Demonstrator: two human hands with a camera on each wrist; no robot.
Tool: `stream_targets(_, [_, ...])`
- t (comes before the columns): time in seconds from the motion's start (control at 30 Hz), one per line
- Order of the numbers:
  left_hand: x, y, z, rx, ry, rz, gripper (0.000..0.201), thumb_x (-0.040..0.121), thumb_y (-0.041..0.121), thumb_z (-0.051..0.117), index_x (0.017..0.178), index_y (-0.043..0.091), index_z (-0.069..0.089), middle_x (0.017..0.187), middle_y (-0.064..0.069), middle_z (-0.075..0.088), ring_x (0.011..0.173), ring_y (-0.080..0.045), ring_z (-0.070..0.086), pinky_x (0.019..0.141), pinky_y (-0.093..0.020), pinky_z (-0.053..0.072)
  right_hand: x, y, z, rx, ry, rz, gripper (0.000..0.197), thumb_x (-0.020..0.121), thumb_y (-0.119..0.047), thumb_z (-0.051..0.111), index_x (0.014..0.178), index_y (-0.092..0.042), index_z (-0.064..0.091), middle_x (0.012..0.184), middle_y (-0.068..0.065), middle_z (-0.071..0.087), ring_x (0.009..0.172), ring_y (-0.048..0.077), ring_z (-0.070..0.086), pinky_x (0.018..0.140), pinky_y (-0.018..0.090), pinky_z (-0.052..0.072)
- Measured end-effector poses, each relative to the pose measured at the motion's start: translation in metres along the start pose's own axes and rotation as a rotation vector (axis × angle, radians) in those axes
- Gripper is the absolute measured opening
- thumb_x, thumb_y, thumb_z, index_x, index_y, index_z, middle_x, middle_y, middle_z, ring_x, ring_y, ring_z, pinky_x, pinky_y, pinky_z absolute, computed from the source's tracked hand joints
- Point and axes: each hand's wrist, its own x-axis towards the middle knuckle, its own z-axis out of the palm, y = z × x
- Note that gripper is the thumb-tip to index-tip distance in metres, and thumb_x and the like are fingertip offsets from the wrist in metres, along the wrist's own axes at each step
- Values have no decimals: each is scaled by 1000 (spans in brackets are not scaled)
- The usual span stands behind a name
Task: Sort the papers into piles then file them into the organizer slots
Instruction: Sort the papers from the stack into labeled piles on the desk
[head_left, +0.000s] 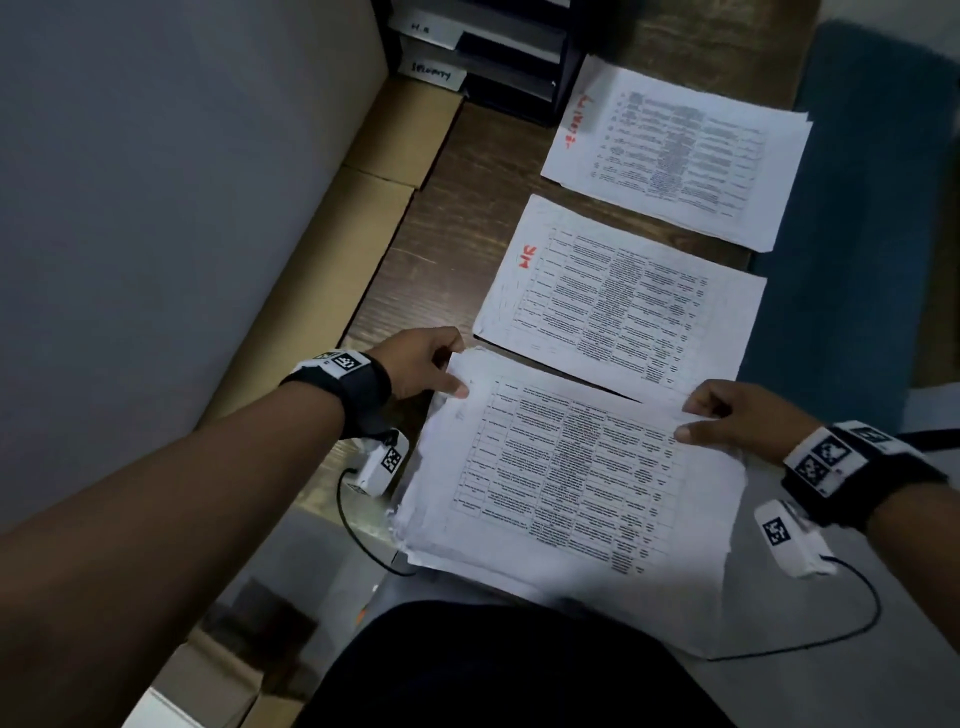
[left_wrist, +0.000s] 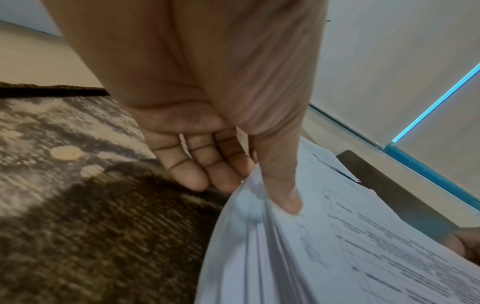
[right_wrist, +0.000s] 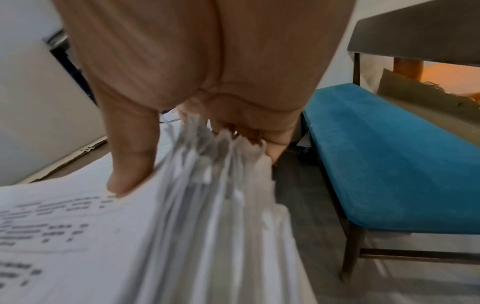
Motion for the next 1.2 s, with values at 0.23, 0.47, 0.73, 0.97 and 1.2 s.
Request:
stream_targets(0.23, [0,-7,6,-45,80,70,70,74,26,86,136,29,53,129,-2,56,112,-19,55,86,-24,43,12,-18,9,47,12,-48,25,71,-11,86,84,-9,65,76,-1,62,69,9,55,58,10,44])
stream_targets(0.47, [4,7,12,-175,172,78,31,72,13,86,96,11,67,96,0,63,82,-6,59,73,-21,45,13,-19,13,-20,43,-89,21,74,-15,83,79,-4,66,73,2,68,69,10,58,67,23,46])
stream_targets(0.73, [17,10,3,-286,175,19,36,78,20,83,54,22,56,48,16,50,46,5,42,51,-16,36,14,-18,15,-199,85,-148,31,69,-25,87,81,-16,60,86,-4,56,77,12,54,69,26,40])
stream_targets(0.97, [6,7,-3,-400,214,47,32,87,32,74,118,22,72,108,10,73,95,0,66,89,-21,49,11,-26,7,-141,136,-149,17,80,-19,77,71,-20,62,66,-5,59,66,16,52,64,27,39])
stream_targets(1.2, [-17,-5,-7,-369,114,-95,33,77,38,82,84,14,61,74,-1,65,69,-14,60,68,-32,52,7,-28,-5,-90,176,-155,6,85,-17,71,81,-17,66,78,0,67,75,14,58,72,29,42])
